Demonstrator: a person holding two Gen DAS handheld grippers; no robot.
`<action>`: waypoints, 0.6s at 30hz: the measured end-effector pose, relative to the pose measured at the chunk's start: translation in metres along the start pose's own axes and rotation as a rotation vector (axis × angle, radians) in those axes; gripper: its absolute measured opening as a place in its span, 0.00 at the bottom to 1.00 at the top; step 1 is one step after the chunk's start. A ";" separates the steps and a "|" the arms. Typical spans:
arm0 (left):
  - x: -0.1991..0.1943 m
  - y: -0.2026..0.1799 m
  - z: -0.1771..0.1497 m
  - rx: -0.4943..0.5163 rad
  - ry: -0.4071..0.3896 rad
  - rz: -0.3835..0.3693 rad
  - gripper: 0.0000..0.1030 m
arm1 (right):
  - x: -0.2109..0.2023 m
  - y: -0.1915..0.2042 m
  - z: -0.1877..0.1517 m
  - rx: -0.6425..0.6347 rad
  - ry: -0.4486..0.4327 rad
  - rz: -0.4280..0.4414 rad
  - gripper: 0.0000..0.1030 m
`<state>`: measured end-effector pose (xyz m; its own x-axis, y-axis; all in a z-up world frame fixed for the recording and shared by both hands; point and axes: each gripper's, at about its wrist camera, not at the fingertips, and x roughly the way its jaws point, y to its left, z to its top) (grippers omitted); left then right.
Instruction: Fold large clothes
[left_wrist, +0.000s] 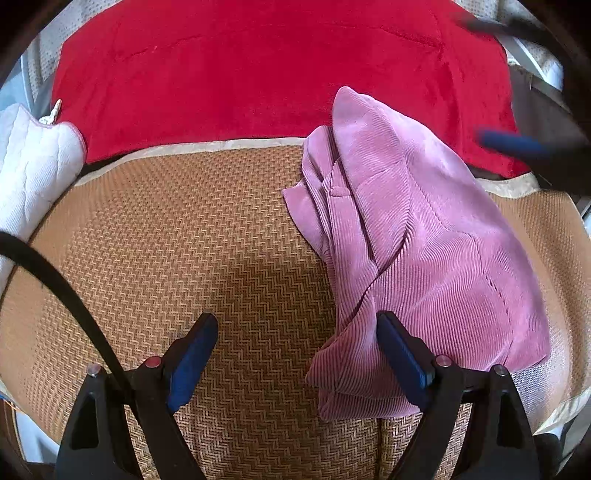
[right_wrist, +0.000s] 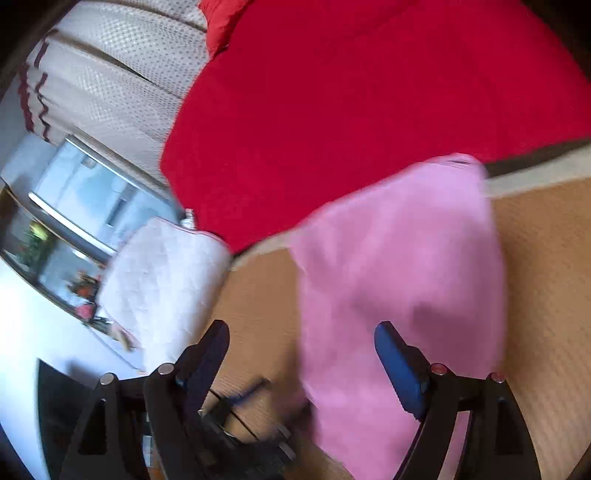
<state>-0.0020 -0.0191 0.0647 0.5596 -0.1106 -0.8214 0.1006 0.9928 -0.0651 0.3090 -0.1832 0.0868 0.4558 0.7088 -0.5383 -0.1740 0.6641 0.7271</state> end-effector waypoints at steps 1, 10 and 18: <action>0.000 0.001 -0.001 -0.004 -0.001 -0.006 0.87 | 0.015 0.000 0.011 0.035 0.027 0.038 0.81; 0.005 0.006 -0.002 -0.004 -0.022 -0.021 0.88 | 0.145 -0.052 0.057 0.240 0.225 -0.020 0.81; -0.003 0.012 0.000 -0.029 -0.005 -0.050 0.90 | 0.097 -0.033 0.035 0.198 0.134 -0.016 0.82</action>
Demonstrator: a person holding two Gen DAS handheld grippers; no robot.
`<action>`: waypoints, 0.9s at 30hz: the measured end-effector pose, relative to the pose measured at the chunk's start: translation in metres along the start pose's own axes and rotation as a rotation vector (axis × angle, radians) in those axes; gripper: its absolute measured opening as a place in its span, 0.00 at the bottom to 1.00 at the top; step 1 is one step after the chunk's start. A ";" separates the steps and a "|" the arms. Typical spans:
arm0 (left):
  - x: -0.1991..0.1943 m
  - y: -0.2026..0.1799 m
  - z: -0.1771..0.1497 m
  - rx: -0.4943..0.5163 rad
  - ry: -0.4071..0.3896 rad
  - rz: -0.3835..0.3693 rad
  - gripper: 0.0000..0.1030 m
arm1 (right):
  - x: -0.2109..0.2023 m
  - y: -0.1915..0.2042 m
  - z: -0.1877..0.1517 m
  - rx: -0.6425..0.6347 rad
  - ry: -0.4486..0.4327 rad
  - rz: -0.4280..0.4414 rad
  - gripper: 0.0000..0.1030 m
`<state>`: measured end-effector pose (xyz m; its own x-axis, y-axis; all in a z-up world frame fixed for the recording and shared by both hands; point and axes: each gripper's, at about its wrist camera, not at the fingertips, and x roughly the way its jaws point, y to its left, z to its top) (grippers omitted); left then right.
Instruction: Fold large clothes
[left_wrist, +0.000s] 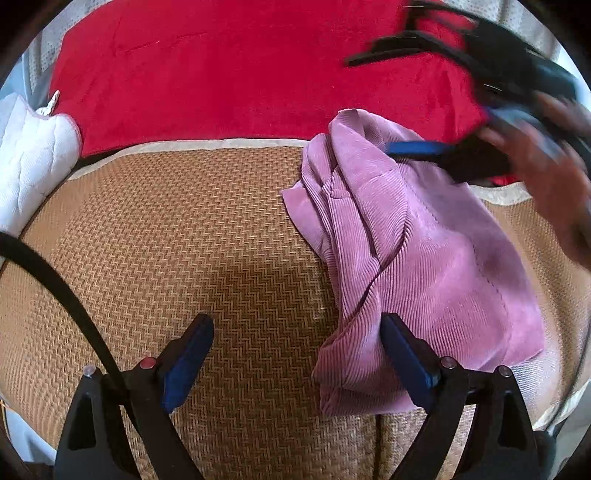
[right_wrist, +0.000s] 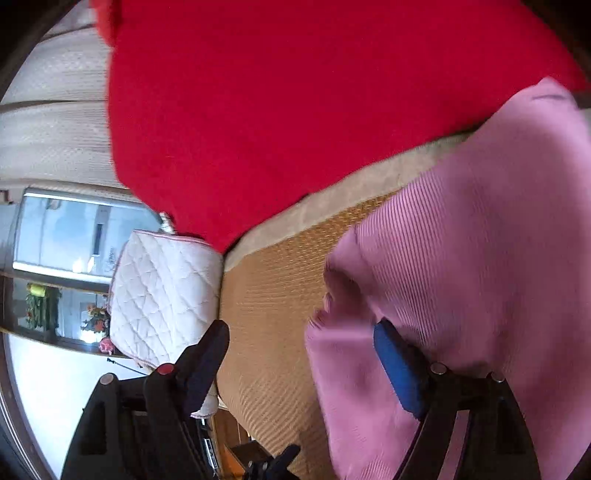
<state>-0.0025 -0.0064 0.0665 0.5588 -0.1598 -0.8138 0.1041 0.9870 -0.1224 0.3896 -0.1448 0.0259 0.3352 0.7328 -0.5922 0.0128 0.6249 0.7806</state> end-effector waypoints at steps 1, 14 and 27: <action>-0.003 0.002 0.001 -0.010 -0.002 -0.005 0.90 | -0.013 0.005 -0.010 -0.032 -0.022 -0.018 0.84; -0.082 -0.011 -0.015 -0.035 -0.107 0.057 0.90 | -0.160 0.014 -0.222 -0.353 -0.379 -0.415 0.92; -0.120 -0.035 -0.026 0.047 -0.153 0.101 0.91 | -0.133 0.026 -0.275 -0.459 -0.385 -0.691 0.94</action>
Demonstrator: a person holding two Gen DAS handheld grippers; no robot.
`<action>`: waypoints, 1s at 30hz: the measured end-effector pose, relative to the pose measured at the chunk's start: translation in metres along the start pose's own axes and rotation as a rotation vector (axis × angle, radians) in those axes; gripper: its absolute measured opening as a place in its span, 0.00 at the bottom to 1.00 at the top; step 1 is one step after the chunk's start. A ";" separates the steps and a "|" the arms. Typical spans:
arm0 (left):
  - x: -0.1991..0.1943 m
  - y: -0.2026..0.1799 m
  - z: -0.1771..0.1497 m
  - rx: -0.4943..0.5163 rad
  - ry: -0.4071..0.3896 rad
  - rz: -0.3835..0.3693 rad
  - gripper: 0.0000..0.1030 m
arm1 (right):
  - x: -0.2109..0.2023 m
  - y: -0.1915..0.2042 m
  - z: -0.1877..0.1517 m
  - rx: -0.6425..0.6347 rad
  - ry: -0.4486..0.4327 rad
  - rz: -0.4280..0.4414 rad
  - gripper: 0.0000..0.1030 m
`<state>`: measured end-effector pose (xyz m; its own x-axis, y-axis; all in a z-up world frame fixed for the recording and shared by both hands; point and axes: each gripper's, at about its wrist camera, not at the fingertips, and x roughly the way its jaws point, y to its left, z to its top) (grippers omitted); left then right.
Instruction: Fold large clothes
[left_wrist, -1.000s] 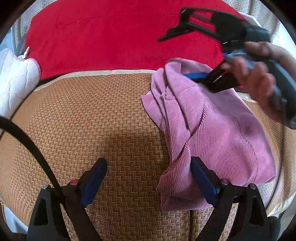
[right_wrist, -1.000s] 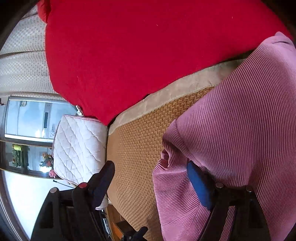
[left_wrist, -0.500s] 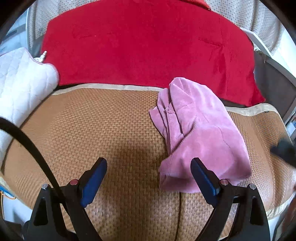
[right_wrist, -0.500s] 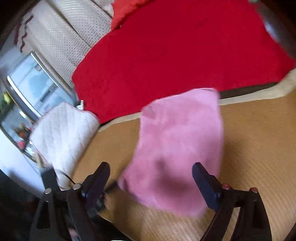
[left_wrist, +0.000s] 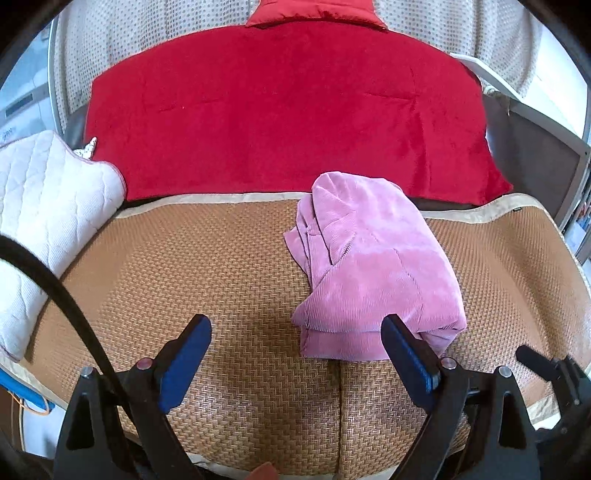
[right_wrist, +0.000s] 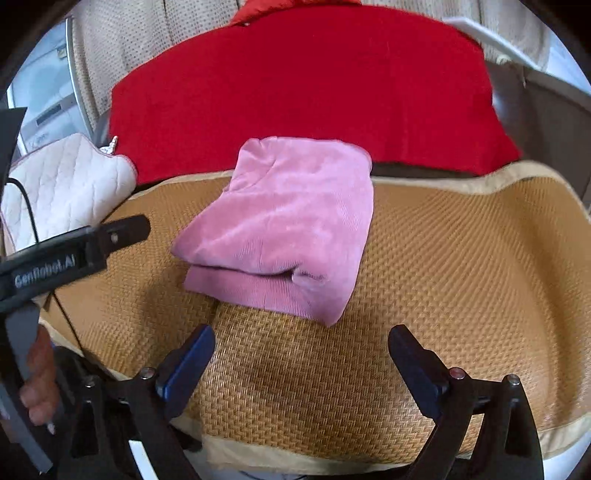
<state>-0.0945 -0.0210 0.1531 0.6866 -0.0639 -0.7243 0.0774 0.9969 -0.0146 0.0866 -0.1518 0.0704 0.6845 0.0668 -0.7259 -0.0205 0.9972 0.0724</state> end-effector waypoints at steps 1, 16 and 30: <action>0.000 0.000 0.000 0.001 -0.001 0.005 0.91 | -0.001 0.002 -0.001 0.003 -0.009 -0.003 0.95; -0.001 -0.006 0.006 0.022 -0.009 0.008 0.91 | -0.005 0.009 0.017 0.007 -0.061 -0.110 0.97; 0.002 -0.012 0.013 0.048 -0.028 -0.033 0.91 | -0.002 0.012 0.021 0.004 -0.053 -0.119 0.97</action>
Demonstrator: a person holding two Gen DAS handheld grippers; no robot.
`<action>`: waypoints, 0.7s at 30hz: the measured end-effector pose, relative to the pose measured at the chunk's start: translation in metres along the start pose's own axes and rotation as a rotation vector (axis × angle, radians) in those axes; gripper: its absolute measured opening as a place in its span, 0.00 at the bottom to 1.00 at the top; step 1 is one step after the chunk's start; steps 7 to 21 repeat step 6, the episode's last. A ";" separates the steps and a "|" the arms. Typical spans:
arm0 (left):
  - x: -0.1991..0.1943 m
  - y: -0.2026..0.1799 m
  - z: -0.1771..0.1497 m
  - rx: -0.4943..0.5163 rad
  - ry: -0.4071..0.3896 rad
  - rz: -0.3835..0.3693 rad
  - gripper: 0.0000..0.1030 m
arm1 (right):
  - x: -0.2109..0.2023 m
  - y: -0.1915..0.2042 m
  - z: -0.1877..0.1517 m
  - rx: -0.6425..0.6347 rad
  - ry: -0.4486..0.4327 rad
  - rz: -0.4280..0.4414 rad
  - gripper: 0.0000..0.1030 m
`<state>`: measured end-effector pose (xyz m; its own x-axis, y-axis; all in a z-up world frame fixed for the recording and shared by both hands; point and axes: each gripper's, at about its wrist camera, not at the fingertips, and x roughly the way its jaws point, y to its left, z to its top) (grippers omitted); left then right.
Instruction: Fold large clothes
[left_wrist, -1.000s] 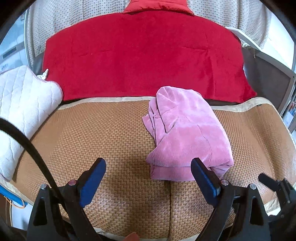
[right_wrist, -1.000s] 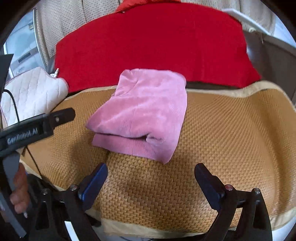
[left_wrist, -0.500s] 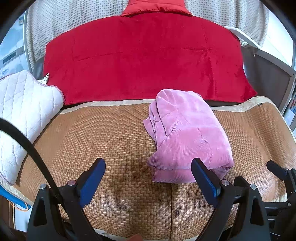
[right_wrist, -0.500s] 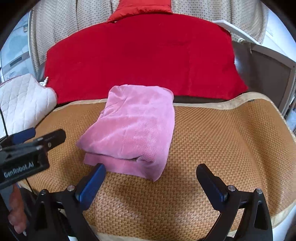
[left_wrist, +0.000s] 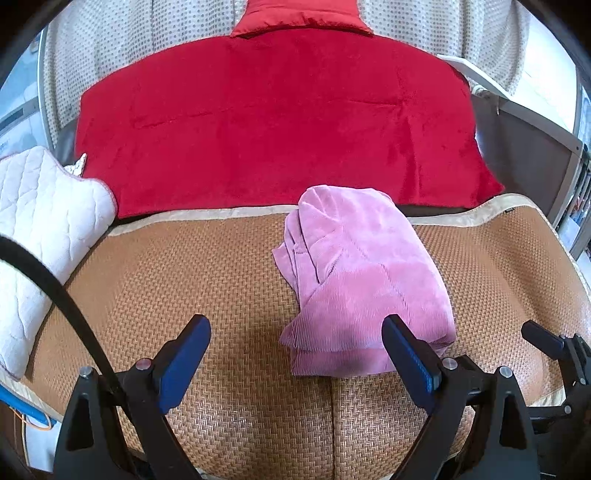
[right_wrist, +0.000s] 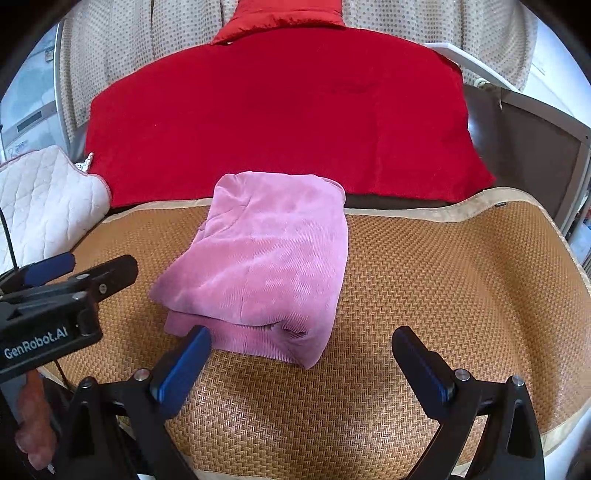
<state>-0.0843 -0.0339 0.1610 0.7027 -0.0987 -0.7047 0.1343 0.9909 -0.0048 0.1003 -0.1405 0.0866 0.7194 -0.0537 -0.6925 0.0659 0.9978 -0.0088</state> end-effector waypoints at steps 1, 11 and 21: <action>0.001 -0.001 0.000 0.005 0.002 -0.002 0.91 | 0.001 0.000 0.001 0.001 0.002 0.001 0.97; 0.004 0.001 0.002 -0.003 0.005 -0.010 0.91 | 0.006 0.000 0.005 -0.001 0.002 0.004 0.97; 0.004 0.001 0.002 -0.003 0.005 -0.010 0.91 | 0.006 0.000 0.005 -0.001 0.002 0.004 0.97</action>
